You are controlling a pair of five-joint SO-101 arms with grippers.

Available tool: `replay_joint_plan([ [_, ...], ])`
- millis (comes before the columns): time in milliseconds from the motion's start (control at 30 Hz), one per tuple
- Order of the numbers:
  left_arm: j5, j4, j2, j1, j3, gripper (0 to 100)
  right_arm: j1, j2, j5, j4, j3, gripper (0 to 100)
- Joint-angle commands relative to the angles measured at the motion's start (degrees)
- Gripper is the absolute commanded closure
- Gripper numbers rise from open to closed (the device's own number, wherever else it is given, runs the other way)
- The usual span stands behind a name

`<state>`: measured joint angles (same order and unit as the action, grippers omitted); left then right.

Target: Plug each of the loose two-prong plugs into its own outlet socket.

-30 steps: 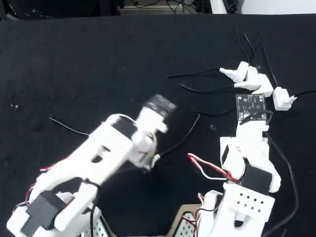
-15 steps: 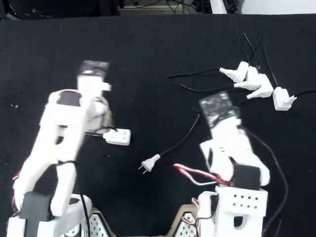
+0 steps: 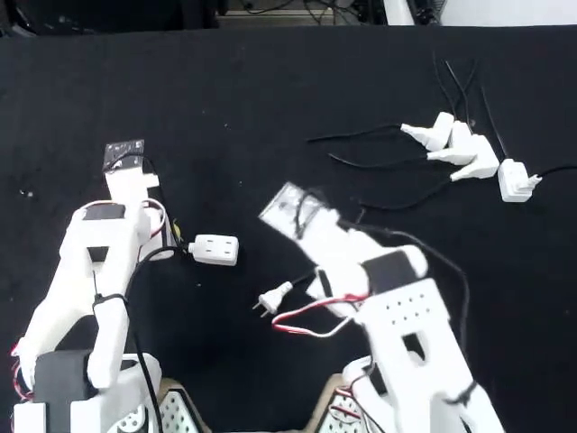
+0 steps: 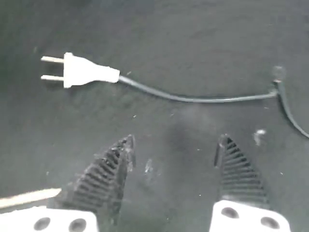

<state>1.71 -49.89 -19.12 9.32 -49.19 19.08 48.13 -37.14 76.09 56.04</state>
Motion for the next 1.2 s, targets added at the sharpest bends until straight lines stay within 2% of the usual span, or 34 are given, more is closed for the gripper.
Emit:
replay_joint_plan([
  [0, 0.9, 3.7, -0.8, 0.2, -0.5, 79, 2.4, -1.6, -5.6, -0.6, -0.3, 73.4],
  [200, 0.9, 8.5, -0.4, 0.0, -3.4, 79, 2.5, -2.2, -14.2, -8.7, 5.5, 73.4],
  [467, 1.1, 8.0, -1.0, -0.7, -6.0, 79, 2.7, -2.2, -14.7, -9.9, 5.9, 73.4],
  [667, 1.6, 1.6, -1.0, -3.7, -3.8, 79, 2.7, -2.2, -14.7, -10.3, 6.1, 73.4],
  [833, 3.5, 0.9, -1.1, -3.4, -3.2, 79, 2.7, -4.4, -15.1, -11.9, 5.2, 73.4],
  [933, 3.5, 0.8, -1.1, -2.5, -3.2, 79, 2.8, -7.8, -22.6, -10.9, 5.1, 73.4],
  [1167, 3.5, -1.0, -1.1, 5.4, -0.7, 79, 2.8, -10.3, -38.7, -7.6, 5.1, 73.4],
])
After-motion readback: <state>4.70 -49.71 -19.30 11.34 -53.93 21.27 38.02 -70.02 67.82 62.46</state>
